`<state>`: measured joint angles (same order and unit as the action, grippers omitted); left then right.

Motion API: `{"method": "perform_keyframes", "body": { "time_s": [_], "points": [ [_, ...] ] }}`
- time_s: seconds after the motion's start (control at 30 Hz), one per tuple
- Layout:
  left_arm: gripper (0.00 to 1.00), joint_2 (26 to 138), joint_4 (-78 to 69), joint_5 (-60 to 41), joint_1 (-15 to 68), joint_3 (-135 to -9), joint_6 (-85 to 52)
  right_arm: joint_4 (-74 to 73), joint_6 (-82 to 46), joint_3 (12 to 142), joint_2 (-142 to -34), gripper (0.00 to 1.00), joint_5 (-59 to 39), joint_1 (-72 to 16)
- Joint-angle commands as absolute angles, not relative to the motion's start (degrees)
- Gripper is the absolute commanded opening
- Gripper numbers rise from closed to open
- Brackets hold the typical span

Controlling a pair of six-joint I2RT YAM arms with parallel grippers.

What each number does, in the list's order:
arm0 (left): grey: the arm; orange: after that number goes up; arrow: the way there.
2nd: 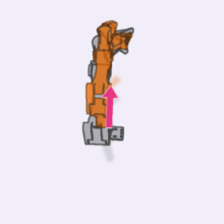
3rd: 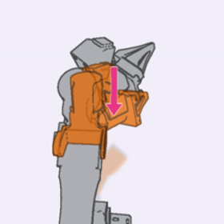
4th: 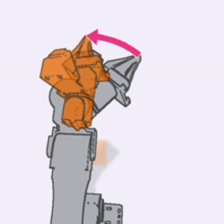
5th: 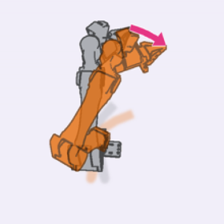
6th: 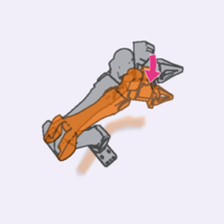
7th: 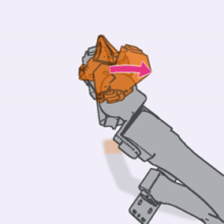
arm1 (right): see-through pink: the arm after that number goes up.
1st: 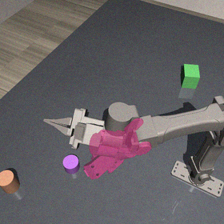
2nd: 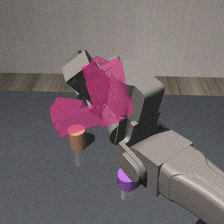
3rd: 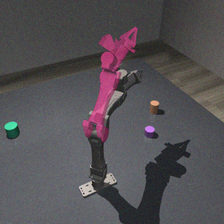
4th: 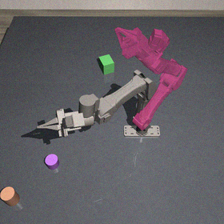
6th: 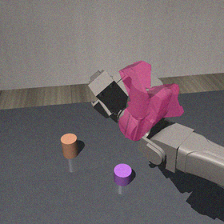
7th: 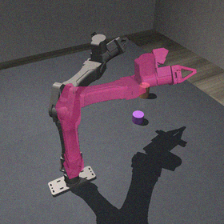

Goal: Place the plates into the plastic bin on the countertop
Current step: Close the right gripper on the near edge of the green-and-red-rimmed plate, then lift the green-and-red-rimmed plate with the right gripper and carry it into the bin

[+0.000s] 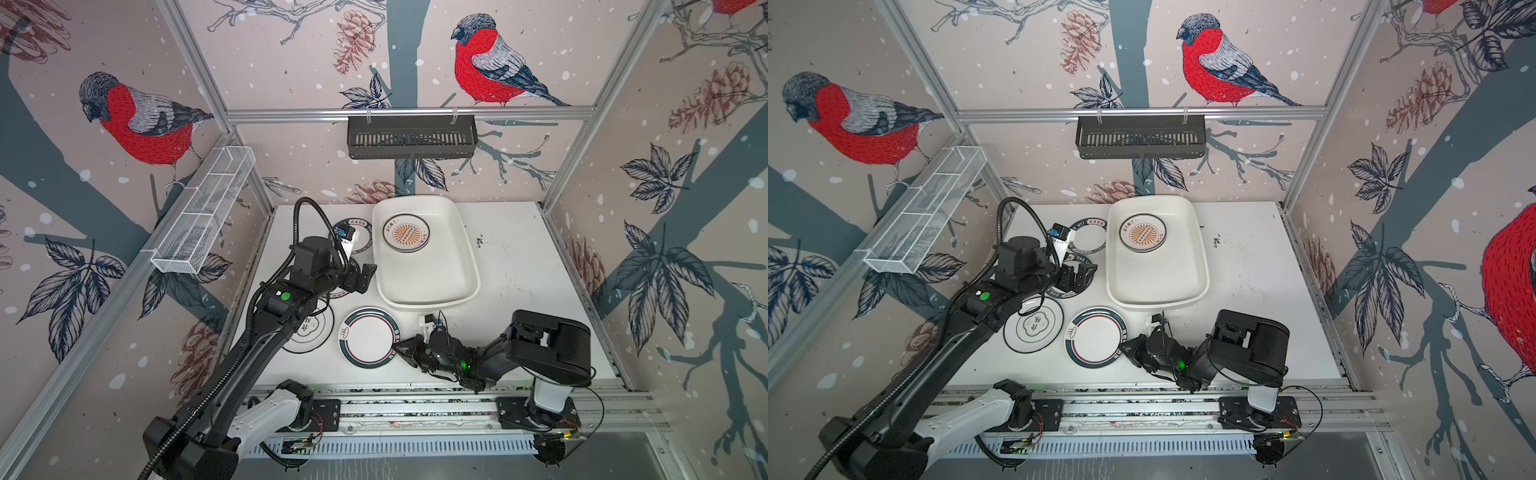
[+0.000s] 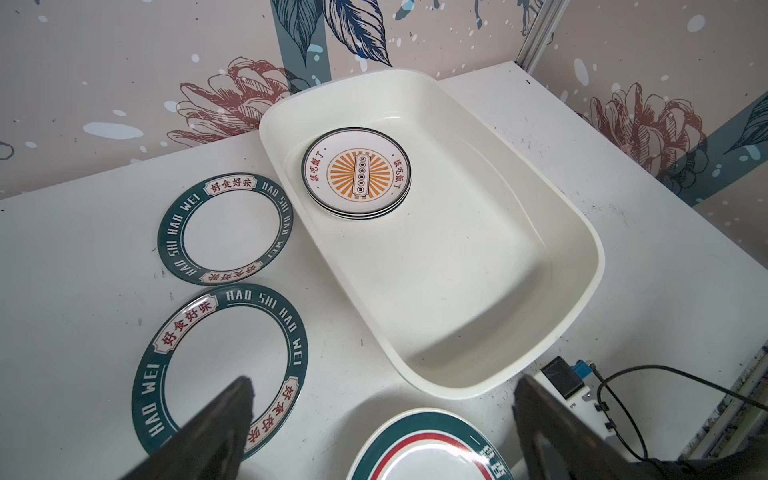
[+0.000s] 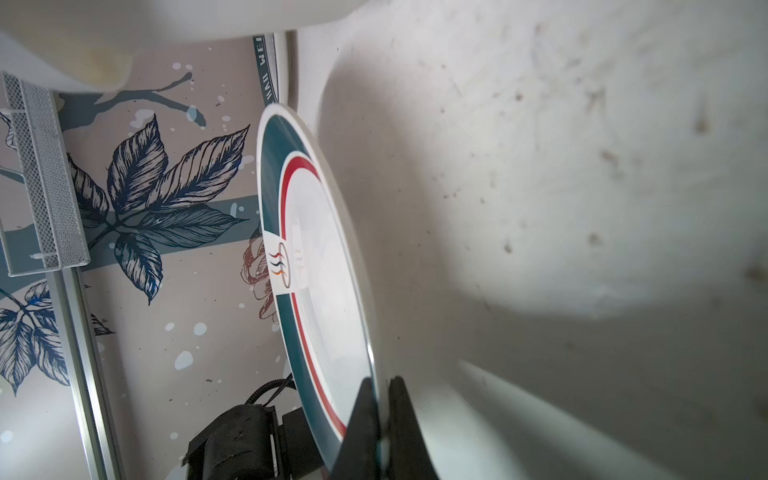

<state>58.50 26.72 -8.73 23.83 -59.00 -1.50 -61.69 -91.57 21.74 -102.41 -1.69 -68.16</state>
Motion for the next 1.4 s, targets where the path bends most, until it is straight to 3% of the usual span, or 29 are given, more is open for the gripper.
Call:
{"method": "perform_keyframes", "body": {
  "time_s": [0.0, 0.7, 1.1, 1.37],
  "points": [
    [0.97, 58.12, 26.73, -7.65, 23.49, -59.41, -0.79, -64.33, -90.79, 21.47, -101.68, 0.01, -3.36, -68.29],
    [0.97, 57.72, 26.76, -3.40, 23.01, -60.00, 2.11, -53.43, -84.43, 21.63, -94.59, 0.01, -9.23, -68.44],
    [0.97, 61.46, 30.77, 1.34, 22.98, -70.91, 3.60, -37.58, -77.48, 28.47, -85.99, 0.01, -11.14, -68.45],
    [0.97, 63.37, 34.82, 2.61, 22.94, -81.06, 5.86, -20.96, -70.28, 38.46, -77.74, 0.01, -15.83, -61.51]
  ]
}}
